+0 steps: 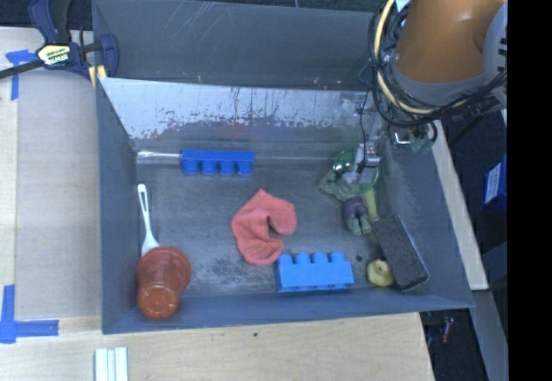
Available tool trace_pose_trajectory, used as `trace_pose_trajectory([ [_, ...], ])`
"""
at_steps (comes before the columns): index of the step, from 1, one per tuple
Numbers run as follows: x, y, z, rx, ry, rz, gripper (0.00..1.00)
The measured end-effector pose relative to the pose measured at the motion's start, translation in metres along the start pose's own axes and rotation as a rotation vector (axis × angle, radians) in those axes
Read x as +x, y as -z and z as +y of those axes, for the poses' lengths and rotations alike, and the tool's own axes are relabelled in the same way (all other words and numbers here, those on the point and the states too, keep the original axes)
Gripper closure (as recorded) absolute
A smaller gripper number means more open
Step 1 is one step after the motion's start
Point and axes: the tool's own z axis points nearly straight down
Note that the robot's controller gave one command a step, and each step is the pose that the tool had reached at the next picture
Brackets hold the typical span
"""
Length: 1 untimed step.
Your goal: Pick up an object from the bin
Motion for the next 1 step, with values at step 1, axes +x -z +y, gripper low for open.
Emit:
trace_pose_trajectory([
  [1, -0.0015, 0.0039, 0.0001, 0.001, 0.001, -0.008, 0.0],
])
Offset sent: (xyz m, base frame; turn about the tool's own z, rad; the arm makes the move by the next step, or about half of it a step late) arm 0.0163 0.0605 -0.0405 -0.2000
